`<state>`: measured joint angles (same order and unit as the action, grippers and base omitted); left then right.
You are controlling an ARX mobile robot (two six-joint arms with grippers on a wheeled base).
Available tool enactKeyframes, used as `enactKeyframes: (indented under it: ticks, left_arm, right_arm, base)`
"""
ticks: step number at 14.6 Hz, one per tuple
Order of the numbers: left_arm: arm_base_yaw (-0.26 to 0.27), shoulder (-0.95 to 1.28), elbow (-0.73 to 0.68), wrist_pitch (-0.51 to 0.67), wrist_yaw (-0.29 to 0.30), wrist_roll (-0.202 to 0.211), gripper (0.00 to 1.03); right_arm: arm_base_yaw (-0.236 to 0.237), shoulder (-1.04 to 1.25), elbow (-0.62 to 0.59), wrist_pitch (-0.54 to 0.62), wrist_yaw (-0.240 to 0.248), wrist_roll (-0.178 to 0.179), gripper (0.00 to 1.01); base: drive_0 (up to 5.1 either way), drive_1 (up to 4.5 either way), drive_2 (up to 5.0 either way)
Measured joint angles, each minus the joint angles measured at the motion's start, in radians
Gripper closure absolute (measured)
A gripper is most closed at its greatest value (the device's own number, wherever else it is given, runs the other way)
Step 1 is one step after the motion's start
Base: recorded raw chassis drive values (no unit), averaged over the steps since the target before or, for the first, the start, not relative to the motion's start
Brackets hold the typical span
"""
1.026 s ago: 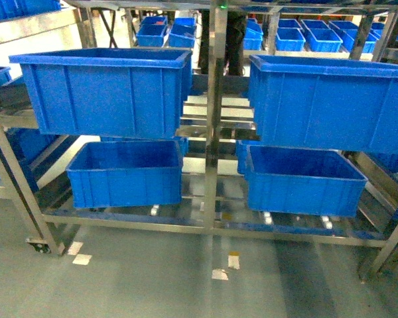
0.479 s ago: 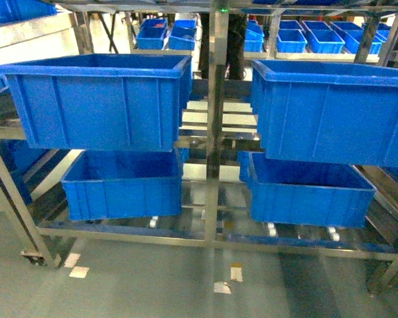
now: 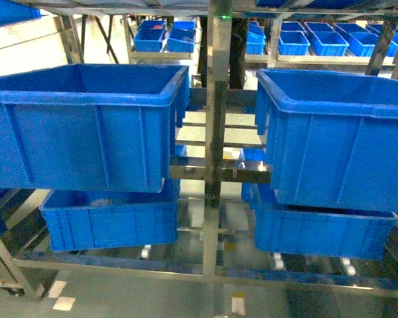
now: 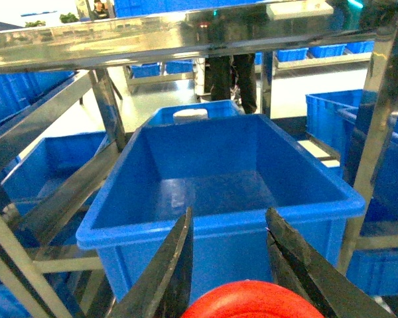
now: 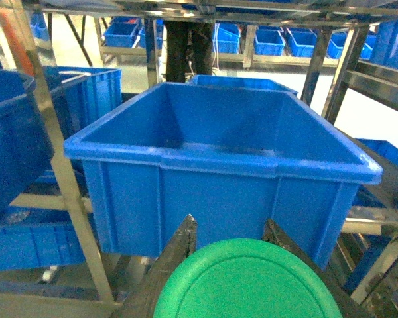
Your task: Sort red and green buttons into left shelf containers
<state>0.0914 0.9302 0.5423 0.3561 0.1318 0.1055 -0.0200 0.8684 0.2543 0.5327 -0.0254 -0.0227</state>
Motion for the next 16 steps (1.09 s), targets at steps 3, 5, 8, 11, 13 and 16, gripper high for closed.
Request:
enactKeyframes:
  ticks: [3, 5, 8, 11, 13, 16]
  left_arm:
    - [0.000, 0.000, 0.000, -0.002, 0.000, 0.000, 0.73]
    - [0.000, 0.000, 0.000, -0.002, 0.000, 0.000, 0.73]
    - [0.000, 0.006, 0.000, -0.004, 0.001, 0.000, 0.73]
    - [0.000, 0.008, 0.000, -0.002, 0.000, 0.000, 0.73]
    - [0.000, 0.006, 0.000, -0.002, 0.000, 0.000, 0.73]
    - [0.000, 0.005, 0.000, -0.002, 0.000, 0.000, 0.73]
  right_arm:
    - [0.000, 0.000, 0.000, -0.002, 0.000, 0.000, 0.75]
    - [0.000, 0.000, 0.000, -0.002, 0.000, 0.000, 0.75]
    - [0.000, 0.002, 0.000, -0.003, 0.000, 0.000, 0.75]
    - [0.000, 0.000, 0.000, -0.002, 0.000, 0.000, 0.75]
    - [0.000, 0.000, 0.000, -0.001, 0.000, 0.000, 0.75]
    - [0.041, 0.085, 0.063, 0.050, 0.013, 0.014, 0.75]
  base:
    - [0.0, 0.00, 0.0]
    - [0.0, 2.13, -2.2]
    - [0.0, 1.40, -1.5]
    - [0.0, 0.00, 0.0]
    - [0.0, 0.00, 0.0]
    - [0.0, 0.00, 0.0]
